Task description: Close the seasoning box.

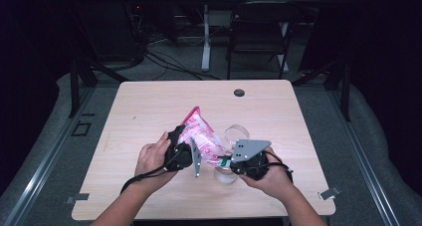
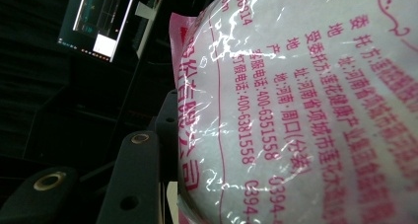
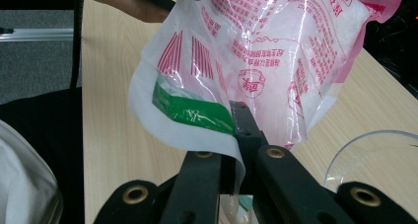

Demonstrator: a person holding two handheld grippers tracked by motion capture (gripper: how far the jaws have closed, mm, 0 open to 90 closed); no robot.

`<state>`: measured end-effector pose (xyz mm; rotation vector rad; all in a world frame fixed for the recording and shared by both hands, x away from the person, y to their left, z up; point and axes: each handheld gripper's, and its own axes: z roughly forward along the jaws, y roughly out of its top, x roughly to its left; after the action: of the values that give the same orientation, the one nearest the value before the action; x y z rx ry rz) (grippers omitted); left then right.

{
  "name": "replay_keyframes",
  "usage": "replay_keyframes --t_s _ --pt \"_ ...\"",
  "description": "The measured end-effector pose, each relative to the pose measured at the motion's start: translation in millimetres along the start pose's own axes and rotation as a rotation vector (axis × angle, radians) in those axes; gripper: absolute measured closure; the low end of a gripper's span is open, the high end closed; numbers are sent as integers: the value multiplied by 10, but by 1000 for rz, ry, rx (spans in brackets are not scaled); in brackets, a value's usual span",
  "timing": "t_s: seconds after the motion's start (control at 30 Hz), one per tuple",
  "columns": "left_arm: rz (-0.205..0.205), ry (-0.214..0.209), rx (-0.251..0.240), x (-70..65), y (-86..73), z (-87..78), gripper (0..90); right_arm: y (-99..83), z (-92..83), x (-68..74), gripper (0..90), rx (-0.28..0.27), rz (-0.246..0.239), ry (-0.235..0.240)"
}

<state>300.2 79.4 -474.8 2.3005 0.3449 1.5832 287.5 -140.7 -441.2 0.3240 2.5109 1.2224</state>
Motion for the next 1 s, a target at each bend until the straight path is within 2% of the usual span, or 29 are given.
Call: replay_keyframes --t_s 0.2,0.43,1.0 --pt "16 1 0 6 17 -8 578 -9 -18 -10 900 -6 5 -4" --pt "32 -17 2 -16 14 -5 578 -10 -21 2 900 -2 -13 -29" --pt "62 4 -3 -12 36 -20 580 -27 -26 11 900 -4 -15 -44"
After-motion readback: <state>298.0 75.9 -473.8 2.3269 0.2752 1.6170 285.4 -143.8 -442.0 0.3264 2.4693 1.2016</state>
